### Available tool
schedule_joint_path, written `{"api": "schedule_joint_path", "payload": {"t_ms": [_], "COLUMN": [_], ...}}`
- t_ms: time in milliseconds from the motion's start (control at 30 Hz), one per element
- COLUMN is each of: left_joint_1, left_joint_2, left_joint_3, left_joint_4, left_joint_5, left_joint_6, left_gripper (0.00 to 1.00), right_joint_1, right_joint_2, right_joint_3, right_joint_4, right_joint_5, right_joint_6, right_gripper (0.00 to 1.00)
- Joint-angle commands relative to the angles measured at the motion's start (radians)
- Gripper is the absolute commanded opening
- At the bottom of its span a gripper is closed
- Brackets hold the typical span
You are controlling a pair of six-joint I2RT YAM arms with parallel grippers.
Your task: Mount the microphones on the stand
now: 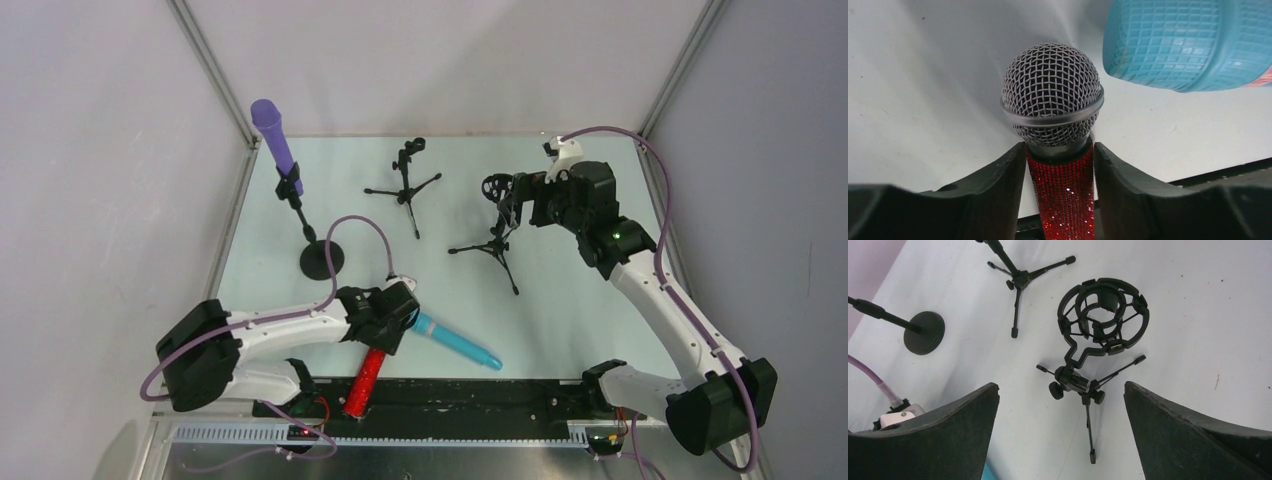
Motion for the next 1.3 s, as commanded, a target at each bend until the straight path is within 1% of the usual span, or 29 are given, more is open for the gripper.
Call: {"api": "schedule_joint_path", "payload": {"t_ms": [0, 33, 67, 133, 200, 233, 267, 433, 633, 667, 700, 767, 900, 1033, 1133, 1267], "left_joint_1": [-0.010, -0.010, -0.010, -0.010, -0.010, -0.011, -0.011, -0.009, -0.009, -0.009, -0.009, -0.009, -0.009, -0.009, -0.009, -0.010], "left_joint_2": [0.041, 0.052, 0.054, 0.060, 0.054, 0.043, 0.025, -0.073, -0.258, -0.302, -0.324, -0.409, -0.499, -0.564, -0.596, -0.584], "left_joint_3": [0.039, 0.039, 0.038, 0.040, 0.041, 0.043, 0.044, 0.067, 0.125, 0.140, 0.148, 0.173, 0.219, 0.223, 0.207, 0.225], "left_joint_4": [-0.002, -0.002, -0.002, -0.002, -0.003, -0.006, -0.007, -0.031, -0.043, -0.043, -0.043, -0.040, -0.001, 0.102, 0.216, 0.299], "left_joint_5": [-0.013, -0.011, -0.008, -0.001, -0.010, -0.015, -0.023, -0.075, -0.173, -0.208, -0.249, -0.314, -0.392, -0.390, -0.359, -0.296], "left_joint_6": [0.029, 0.029, 0.032, 0.036, 0.039, 0.038, 0.040, 0.051, 0.085, 0.088, 0.090, 0.096, 0.152, 0.245, 0.319, 0.382], "left_gripper": [0.48, 0.46, 0.37, 0.29, 0.22, 0.20, 0.17, 0.13, 0.10, 0.09, 0.05, 0.01, 0.00, 0.00, 0.00, 0.00], "right_joint_1": [-0.004, -0.005, -0.005, -0.005, -0.006, -0.006, -0.006, -0.004, -0.002, -0.001, -0.001, -0.001, -0.001, -0.001, -0.001, 0.003], "right_joint_2": [-0.016, -0.015, -0.015, -0.016, -0.017, -0.017, -0.018, -0.024, -0.038, -0.040, -0.043, -0.048, -0.055, -0.054, -0.051, -0.049], "right_joint_3": [0.004, 0.004, 0.004, 0.003, 0.004, 0.004, 0.004, 0.005, 0.003, 0.004, 0.004, 0.003, 0.004, 0.004, 0.004, 0.004], "right_joint_4": [0.031, 0.031, 0.032, 0.035, 0.035, 0.037, 0.038, 0.051, 0.066, 0.068, 0.069, 0.072, 0.080, 0.085, 0.091, 0.106], "right_joint_5": [-0.021, -0.022, -0.023, -0.027, -0.032, -0.035, -0.036, -0.064, -0.099, -0.107, -0.111, -0.127, -0.180, -0.235, -0.268, -0.340], "right_joint_6": [0.010, 0.011, 0.012, 0.013, 0.013, 0.013, 0.015, 0.028, 0.041, 0.042, 0.044, 0.046, 0.049, 0.066, 0.075, 0.074], "right_gripper": [1.00, 1.00, 1.00, 1.00, 1.00, 1.00, 1.00, 1.00, 1.00, 1.00, 1.00, 1.00, 1.00, 1.00, 1.00, 1.00]}}
